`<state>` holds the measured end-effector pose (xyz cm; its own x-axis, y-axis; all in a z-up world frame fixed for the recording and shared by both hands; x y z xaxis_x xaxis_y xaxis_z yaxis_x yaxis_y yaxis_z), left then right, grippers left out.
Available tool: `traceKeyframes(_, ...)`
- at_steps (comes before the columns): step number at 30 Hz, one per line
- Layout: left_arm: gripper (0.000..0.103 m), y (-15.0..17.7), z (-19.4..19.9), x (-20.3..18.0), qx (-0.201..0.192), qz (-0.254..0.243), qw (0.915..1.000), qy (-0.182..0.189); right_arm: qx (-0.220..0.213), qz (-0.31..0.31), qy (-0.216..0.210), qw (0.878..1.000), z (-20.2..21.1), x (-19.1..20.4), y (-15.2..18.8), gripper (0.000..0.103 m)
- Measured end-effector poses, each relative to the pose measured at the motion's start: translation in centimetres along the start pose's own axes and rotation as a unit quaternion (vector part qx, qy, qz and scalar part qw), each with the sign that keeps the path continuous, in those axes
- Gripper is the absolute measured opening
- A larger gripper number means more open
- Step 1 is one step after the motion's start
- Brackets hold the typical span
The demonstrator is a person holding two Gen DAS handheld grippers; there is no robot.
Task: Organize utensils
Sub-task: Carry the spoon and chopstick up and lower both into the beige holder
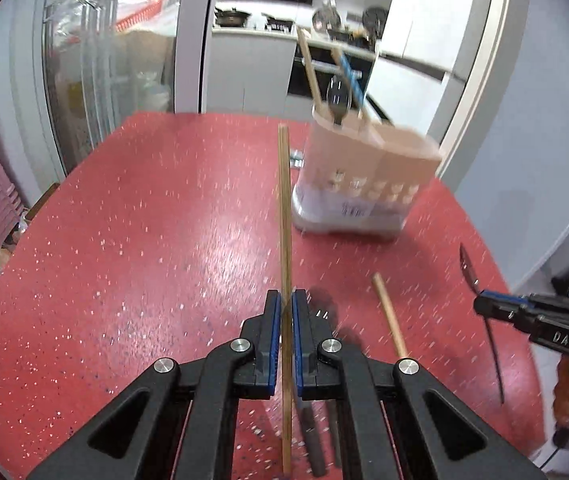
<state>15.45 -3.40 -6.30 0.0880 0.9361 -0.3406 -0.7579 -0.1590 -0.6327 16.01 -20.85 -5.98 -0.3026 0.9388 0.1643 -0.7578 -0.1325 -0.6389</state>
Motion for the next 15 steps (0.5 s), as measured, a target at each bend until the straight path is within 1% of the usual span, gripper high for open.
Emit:
traceKeyframes(3,0.031,-1.3,1.4,-0.6,-0.016,0.011,0.9997,0.015,-0.020,-0.001,-0.004,1.000,1.1,0.1,-1.2,0.013)
traceKeyframes(10,0.031,-4.5,3.2,-3.1,-0.053,0.004,0.9979,0.037,-0.058,-0.002,-0.008,0.998,3.2,-0.1,-4.2,0.013)
traceKeyframes(15,0.031,-6.6,4.2,-4.3,-0.071,0.010,0.9959,0.054,-0.080,-0.002,-0.005,0.997,4.5,-0.5,-6.1,0.013)
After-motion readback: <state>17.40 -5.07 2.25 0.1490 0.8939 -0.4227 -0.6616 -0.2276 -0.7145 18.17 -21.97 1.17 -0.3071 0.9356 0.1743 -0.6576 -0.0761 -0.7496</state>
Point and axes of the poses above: each gripper's, at about its wrist camera, not at the fingertips, and z roughly against the way its jaws point, x to its left, y to its underside, the point moved 10 cm from there along -z, roughly the way its jaws point, and after that the axes turned 12 degrees about z, right-handed, at the moved point
